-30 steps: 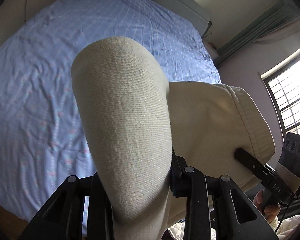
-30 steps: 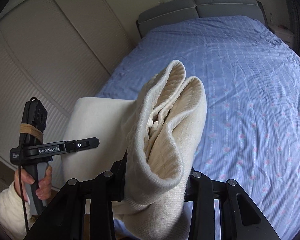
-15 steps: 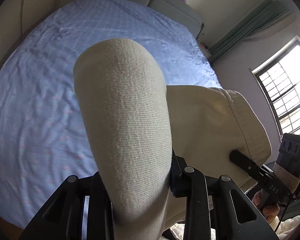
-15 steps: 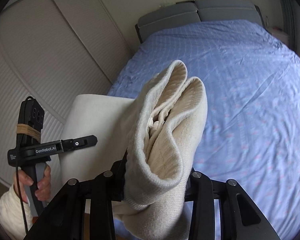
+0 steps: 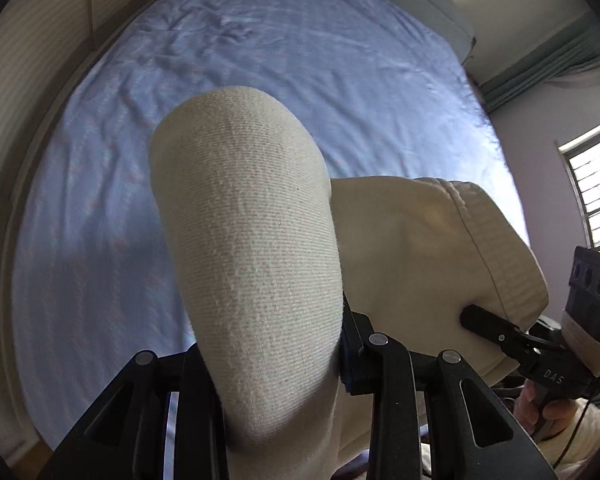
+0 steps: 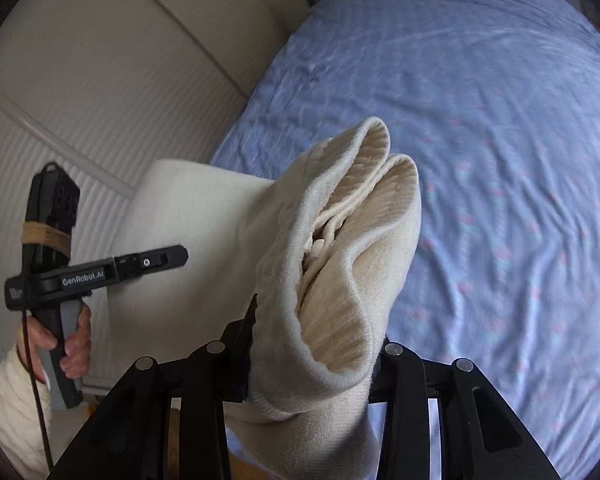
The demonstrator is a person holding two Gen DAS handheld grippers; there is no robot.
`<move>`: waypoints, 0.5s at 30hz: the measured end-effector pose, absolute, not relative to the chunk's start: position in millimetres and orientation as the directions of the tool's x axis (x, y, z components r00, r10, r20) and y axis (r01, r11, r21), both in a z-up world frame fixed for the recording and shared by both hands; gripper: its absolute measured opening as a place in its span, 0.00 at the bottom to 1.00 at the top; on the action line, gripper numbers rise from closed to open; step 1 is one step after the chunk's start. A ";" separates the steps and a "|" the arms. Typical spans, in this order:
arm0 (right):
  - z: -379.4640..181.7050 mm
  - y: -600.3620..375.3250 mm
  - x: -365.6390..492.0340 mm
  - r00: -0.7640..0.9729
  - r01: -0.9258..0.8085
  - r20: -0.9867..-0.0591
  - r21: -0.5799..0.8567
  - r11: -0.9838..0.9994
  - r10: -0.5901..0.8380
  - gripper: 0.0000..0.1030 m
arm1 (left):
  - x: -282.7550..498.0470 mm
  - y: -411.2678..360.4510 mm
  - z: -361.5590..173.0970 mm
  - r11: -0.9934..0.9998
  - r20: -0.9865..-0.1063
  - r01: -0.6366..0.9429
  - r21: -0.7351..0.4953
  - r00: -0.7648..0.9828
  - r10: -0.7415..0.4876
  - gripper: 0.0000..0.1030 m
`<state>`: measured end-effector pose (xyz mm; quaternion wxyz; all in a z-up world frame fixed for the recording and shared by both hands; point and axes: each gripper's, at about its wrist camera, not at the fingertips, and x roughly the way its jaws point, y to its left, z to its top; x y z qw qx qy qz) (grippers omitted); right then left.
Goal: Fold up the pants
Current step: 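Lift the folded bundle off the bed with both tools, then lower the bundle onto the bed corner and open both tools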
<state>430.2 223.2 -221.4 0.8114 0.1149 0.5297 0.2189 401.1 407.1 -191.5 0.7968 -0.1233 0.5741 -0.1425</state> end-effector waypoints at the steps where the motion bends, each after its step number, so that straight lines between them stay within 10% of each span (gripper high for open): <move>1: -225.8 234.6 438.2 0.333 -0.234 -0.816 0.414 0.880 0.473 0.38 | 411.8 415.0 -196.4 0.934 -0.885 0.087 -0.346 0.299 -0.356 0.30; 15: -328.0 257.2 489.7 0.040 -0.031 -0.937 0.346 0.938 0.347 0.48 | 490.9 480.8 -302.1 0.979 -0.981 -0.135 -0.154 0.142 -0.135 0.54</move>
